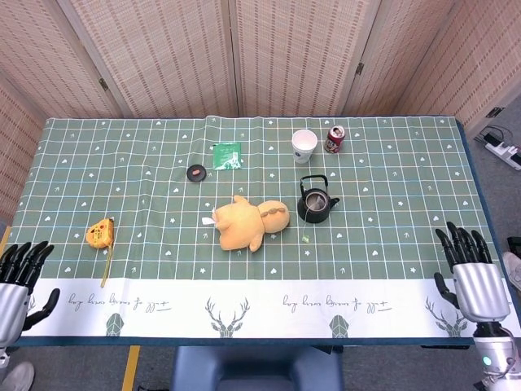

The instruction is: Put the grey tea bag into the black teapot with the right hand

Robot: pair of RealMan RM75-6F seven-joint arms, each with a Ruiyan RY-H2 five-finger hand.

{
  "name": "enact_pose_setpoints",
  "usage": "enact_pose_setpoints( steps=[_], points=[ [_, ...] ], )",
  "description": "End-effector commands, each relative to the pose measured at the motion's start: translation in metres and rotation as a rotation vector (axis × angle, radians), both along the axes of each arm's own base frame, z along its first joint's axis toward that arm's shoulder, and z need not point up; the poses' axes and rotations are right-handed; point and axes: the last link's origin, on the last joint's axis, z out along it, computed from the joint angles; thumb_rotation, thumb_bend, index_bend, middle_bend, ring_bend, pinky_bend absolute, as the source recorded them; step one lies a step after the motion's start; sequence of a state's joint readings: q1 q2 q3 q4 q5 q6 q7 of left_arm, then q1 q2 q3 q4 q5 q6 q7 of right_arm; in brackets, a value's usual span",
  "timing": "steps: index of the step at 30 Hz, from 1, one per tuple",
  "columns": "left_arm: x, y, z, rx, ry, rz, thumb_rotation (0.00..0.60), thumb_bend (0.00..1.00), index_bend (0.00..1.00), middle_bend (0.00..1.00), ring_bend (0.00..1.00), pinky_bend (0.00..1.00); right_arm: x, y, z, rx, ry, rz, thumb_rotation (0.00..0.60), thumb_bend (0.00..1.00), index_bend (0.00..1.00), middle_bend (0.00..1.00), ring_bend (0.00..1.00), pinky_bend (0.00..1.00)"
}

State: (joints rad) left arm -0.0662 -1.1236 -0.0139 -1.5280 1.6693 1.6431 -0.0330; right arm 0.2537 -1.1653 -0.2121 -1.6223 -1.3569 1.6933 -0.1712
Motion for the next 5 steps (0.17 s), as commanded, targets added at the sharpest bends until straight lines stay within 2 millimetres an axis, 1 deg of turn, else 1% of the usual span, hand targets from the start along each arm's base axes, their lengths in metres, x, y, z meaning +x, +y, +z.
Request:
enact_pose_setpoints(
  steps=[1,5],
  points=[
    [-0.0009,-0.0007,0.0011,0.000,-0.004,0.004,0.600,0.39,0.05,0.04,0.01,0.00,-0.0016,0.0002,-0.0031,0.009,-0.016,0.004,0.600,0.44,0.00,0.00,0.03,0.00],
    [-0.0032,-0.0026,0.0048,0.008,-0.018,0.023,0.600,0.39,0.05,0.04,0.02,0.00,0.0028,-0.0060,-0.0088,0.034,-0.009,0.008,0.600,0.44,0.00,0.00,0.03,0.00]
  ],
)
